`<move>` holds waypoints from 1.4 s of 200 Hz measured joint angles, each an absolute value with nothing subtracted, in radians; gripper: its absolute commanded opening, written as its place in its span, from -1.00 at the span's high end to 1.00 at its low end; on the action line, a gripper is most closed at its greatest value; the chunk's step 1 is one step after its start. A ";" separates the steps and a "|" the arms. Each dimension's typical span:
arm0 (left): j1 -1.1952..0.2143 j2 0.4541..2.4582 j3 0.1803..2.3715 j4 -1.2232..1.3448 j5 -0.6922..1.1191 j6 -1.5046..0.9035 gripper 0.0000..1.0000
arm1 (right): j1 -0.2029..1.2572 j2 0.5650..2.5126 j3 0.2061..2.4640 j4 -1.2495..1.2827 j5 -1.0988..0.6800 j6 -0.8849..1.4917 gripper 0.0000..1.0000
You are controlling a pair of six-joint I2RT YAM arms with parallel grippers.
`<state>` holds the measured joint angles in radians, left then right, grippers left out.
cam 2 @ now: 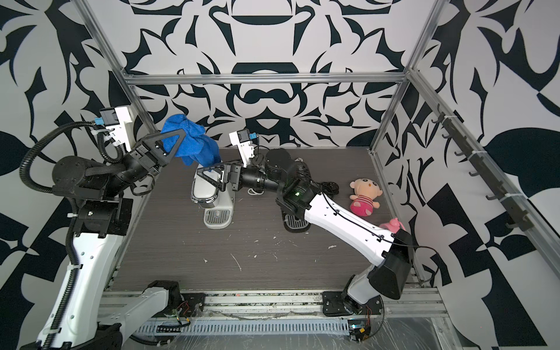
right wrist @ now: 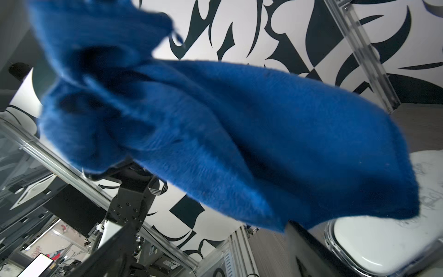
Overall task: Wipe the surface of a coffee machine
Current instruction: Adjust the cleaning item.
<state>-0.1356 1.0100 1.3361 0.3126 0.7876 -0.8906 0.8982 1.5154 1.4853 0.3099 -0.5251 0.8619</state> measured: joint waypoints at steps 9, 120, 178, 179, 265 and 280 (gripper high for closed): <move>-0.156 1.016 1.333 0.344 0.786 -0.908 1.00 | 0.898 1.526 1.485 0.359 -0.531 0.889 -0.97; -0.245 1.042 1.154 0.512 0.719 -1.008 1.00 | 0.898 1.570 1.416 0.805 -0.546 1.000 -0.80; -0.282 1.011 1.106 0.550 0.722 -1.020 1.00 | 0.901 1.505 1.412 0.694 -0.436 0.904 -0.53; -0.282 1.011 1.106 0.551 0.722 -1.020 1.00 | 0.902 1.505 1.412 0.693 -0.434 0.901 -0.51; -0.289 0.995 1.085 0.576 0.696 -1.019 1.00 | 0.906 1.498 1.380 0.683 -0.368 0.874 1.00; -0.289 0.985 1.074 0.572 0.684 -1.015 1.00 | 0.907 1.498 1.380 0.672 -0.366 0.869 1.00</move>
<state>-0.2893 0.9848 1.0740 0.5716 0.6838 -1.0145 0.9066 1.4979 1.3800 0.6720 -0.3656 0.8692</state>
